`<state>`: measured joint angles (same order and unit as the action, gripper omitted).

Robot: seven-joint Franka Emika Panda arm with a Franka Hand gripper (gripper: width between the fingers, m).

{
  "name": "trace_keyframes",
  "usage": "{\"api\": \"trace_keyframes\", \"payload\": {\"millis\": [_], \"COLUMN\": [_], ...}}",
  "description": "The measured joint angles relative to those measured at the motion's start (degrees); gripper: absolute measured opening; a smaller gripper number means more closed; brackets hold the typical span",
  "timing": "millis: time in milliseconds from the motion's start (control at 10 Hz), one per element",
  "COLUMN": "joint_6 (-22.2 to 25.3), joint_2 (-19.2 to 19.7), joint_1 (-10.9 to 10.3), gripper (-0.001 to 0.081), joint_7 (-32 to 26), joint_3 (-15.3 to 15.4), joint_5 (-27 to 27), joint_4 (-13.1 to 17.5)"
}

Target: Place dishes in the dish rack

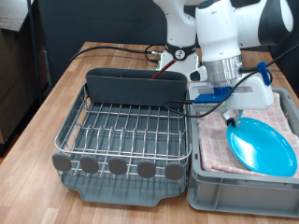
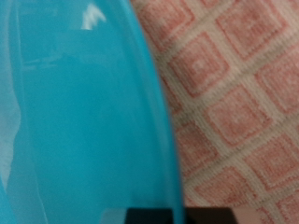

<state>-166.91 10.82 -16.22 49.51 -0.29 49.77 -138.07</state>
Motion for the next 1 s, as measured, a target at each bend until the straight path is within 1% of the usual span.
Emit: {"api": "trace_keyframes", "payload": {"millis": [600, 800, 1000], "joint_6": [5.7, 8.6, 12.3], "joint_2": [-5.4, -7.6, -10.2], "joint_1": [-0.1, 0.0, 0.4], "gripper": [0.0026, 0.0026, 0.0026], "joint_7": [14.0, 17.8, 22.6], "joint_3": [-4.5, -5.7, -6.5], "joint_5": [-19.3, -25.1, -32.8], "joint_4": [-1.9, -2.2, -2.2]}}
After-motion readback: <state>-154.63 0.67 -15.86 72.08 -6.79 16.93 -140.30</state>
